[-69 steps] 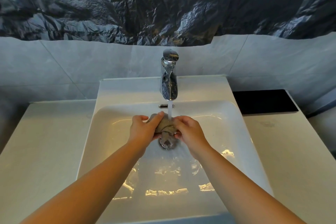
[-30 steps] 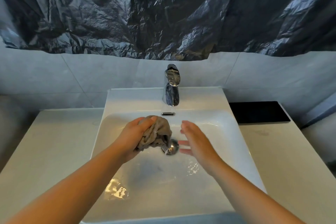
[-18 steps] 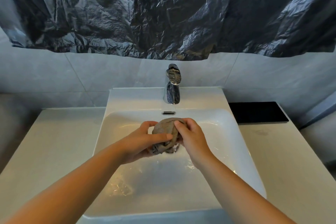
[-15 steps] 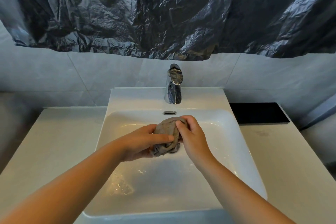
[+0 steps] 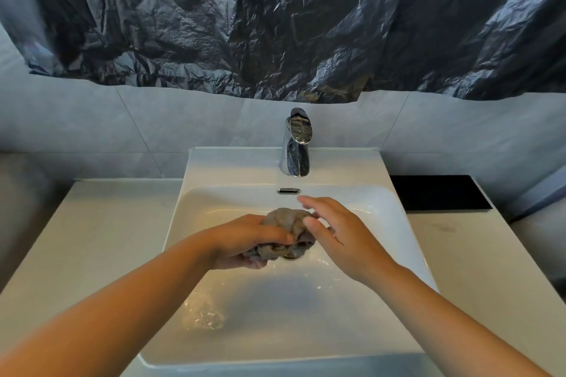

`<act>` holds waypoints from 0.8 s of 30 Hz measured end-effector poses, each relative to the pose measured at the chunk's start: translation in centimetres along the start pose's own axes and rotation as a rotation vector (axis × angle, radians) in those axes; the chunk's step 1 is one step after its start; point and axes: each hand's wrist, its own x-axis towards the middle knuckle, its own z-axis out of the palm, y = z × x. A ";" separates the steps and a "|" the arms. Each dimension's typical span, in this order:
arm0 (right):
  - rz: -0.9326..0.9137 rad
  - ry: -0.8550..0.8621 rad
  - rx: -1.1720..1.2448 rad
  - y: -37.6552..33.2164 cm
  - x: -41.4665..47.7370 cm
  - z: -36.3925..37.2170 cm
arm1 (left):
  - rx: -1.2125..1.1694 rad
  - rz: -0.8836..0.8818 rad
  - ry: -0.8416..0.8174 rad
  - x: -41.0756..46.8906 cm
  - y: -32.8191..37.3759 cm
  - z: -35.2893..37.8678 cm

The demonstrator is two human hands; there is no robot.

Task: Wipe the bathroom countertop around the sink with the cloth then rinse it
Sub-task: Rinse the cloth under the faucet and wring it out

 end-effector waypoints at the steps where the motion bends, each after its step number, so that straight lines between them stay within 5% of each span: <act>1: -0.021 0.000 0.002 0.3 -0.5 -0.1 | -0.050 -0.019 -0.001 0.0 0.0 -0.3; 11: -0.363 0.360 0.195 -1.4 0.2 1.8 | -0.046 -0.131 -0.544 0.1 2.2 0.4; 15: -0.348 0.370 0.146 -0.7 1.2 2.0 | 0.141 -0.186 -0.463 0.3 2.8 1.1; 24: 0.039 0.077 0.020 1.2 2.3 2.3 | 0.570 -0.076 -0.022 1.6 1.9 2.4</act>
